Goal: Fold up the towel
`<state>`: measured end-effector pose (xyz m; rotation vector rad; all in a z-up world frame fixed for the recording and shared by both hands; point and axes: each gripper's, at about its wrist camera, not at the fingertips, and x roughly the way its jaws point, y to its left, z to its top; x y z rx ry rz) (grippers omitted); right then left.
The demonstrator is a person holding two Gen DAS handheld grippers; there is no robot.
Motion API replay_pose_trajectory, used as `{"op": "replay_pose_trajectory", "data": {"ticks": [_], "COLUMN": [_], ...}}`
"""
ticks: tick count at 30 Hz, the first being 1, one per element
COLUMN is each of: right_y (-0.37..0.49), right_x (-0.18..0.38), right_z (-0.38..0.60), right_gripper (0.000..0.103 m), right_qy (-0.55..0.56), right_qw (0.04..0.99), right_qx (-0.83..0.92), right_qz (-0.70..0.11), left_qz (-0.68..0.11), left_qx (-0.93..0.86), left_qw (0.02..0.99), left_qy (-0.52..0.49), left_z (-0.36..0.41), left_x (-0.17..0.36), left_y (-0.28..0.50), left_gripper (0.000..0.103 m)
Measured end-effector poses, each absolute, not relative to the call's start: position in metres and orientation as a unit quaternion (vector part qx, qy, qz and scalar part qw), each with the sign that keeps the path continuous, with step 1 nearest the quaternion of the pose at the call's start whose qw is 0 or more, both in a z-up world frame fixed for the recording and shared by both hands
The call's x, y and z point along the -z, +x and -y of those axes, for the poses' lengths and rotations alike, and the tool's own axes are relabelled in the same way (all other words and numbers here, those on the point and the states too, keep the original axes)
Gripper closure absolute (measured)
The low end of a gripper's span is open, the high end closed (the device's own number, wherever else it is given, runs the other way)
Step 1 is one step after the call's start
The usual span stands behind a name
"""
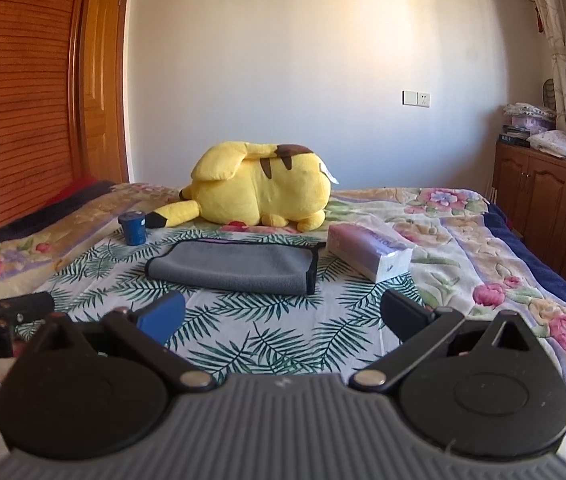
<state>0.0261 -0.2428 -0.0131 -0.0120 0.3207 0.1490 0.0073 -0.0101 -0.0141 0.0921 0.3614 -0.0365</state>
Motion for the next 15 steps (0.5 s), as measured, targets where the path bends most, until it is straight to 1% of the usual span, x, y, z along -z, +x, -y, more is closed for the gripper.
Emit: {"op": "replay_pose_trajectory", "data": {"ticks": [15], "right_y": [0.0195], "right_x": [0.0091], "right_z": [0.2481], "right_gripper": [0.000], "right_qy": [0.000], "right_qw": [0.989], "right_qx": [-0.062], "right_qz": [-0.133], "left_qz": [-0.161], "left_qx": [0.019], "left_qw": [0.986], "left_qy": [0.032], "left_z": [0.0064], "left_x": [0.0078], "left_y": [-0.0007], "left_gripper": [0.016]}}
